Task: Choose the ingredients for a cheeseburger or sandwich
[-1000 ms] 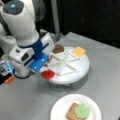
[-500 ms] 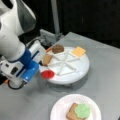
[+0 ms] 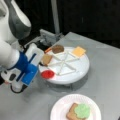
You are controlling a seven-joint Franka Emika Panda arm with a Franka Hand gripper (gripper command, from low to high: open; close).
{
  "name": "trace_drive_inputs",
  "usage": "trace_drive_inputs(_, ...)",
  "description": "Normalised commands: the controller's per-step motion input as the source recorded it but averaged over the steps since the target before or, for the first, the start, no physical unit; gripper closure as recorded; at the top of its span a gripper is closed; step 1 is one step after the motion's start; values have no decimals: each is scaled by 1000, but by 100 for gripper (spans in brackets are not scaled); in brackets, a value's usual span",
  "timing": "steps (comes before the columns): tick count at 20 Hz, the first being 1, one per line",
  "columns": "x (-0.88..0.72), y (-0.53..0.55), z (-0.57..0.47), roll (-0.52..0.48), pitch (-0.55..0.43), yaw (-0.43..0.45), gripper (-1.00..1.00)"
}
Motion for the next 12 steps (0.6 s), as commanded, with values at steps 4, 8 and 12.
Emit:
trace_drive_inputs(4, 148, 73, -134, 252, -95, -22, -100)
trace_drive_inputs(8, 192, 56, -105, 173, -77, -1, -100)
trace_drive_inputs(12, 187, 23, -52, 163, -81, 22, -100)
